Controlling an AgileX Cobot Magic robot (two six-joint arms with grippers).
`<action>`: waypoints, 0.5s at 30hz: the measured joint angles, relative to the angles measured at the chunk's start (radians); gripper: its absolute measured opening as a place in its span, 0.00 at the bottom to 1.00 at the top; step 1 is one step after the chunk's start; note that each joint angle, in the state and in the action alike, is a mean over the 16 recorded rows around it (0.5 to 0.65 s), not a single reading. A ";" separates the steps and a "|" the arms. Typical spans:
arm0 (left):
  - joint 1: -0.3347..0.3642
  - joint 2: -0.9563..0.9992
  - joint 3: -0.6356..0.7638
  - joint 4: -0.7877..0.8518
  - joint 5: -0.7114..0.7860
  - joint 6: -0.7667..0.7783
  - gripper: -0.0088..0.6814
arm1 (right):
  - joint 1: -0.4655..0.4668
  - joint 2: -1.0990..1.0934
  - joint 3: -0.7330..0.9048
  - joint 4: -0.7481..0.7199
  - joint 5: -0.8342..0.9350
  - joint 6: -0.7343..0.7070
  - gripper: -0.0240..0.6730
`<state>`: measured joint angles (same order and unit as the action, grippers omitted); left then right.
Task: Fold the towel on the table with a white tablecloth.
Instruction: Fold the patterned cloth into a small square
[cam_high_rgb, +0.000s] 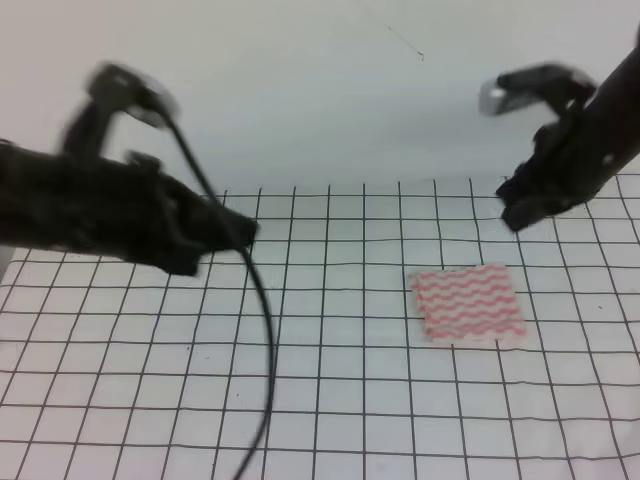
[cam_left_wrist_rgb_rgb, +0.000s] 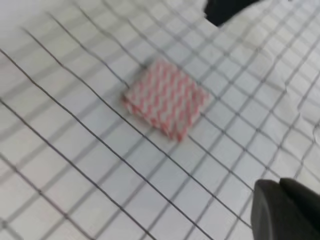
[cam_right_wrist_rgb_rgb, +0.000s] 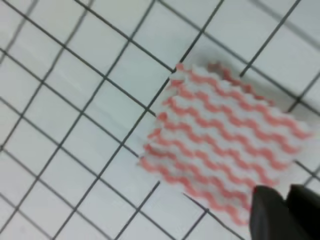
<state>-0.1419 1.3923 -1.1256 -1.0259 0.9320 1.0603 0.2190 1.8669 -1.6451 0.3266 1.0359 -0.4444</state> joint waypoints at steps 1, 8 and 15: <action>0.010 -0.030 0.000 0.003 0.004 -0.008 0.01 | 0.000 -0.035 0.000 -0.004 0.000 -0.001 0.13; 0.074 -0.259 0.000 0.075 0.029 -0.104 0.01 | 0.000 -0.303 0.015 -0.042 -0.035 0.011 0.04; 0.095 -0.478 0.028 0.171 0.068 -0.221 0.01 | 0.000 -0.599 0.152 -0.053 -0.174 0.048 0.04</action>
<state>-0.0474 0.9145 -1.0974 -0.8545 0.9996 0.8388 0.2190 1.2682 -1.4933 0.2731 0.8617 -0.3961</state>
